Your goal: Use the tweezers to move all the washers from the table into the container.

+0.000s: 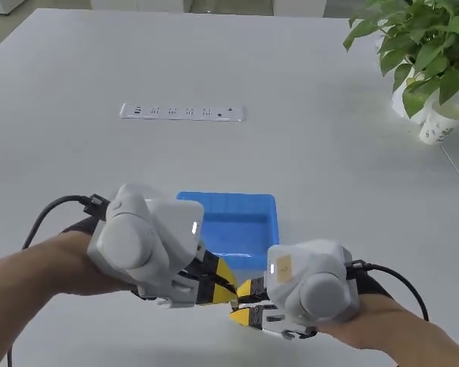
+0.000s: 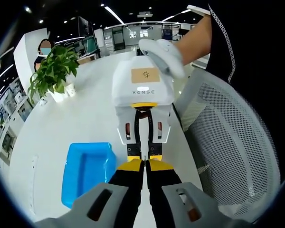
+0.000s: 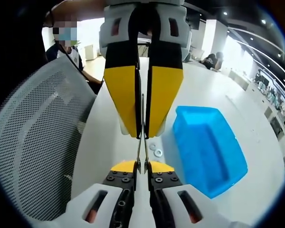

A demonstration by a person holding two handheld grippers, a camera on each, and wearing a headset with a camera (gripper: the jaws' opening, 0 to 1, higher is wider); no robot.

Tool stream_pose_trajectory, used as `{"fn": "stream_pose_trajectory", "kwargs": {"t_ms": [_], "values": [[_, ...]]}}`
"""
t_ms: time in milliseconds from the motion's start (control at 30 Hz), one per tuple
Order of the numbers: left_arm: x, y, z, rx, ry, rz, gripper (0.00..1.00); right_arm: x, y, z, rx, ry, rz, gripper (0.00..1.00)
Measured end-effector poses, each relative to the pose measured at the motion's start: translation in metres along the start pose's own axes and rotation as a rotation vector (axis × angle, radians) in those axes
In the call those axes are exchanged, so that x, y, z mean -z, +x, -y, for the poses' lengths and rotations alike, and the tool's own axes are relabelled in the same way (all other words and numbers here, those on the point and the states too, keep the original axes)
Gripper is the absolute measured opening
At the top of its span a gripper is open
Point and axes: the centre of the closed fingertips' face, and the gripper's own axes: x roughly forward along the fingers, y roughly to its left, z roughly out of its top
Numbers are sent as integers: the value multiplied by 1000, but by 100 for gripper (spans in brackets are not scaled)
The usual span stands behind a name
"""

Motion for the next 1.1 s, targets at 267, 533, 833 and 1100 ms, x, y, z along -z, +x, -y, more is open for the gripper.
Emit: {"fn": "stream_pose_trajectory", "kwargs": {"t_ms": [267,533,833,1100], "values": [[3,3,-5,1,0,-4,6,3,2,5,7,-2,-3,11],[6,6,-10,4,-3,-8,6,7,5,10,9,-2,-7,12],[8,10,-14,8,-7,-13,6,11,8,11,1,3,-10,12],[6,12,-17,11,-15,-4,6,15,9,13,-2,12,-10,12]]}}
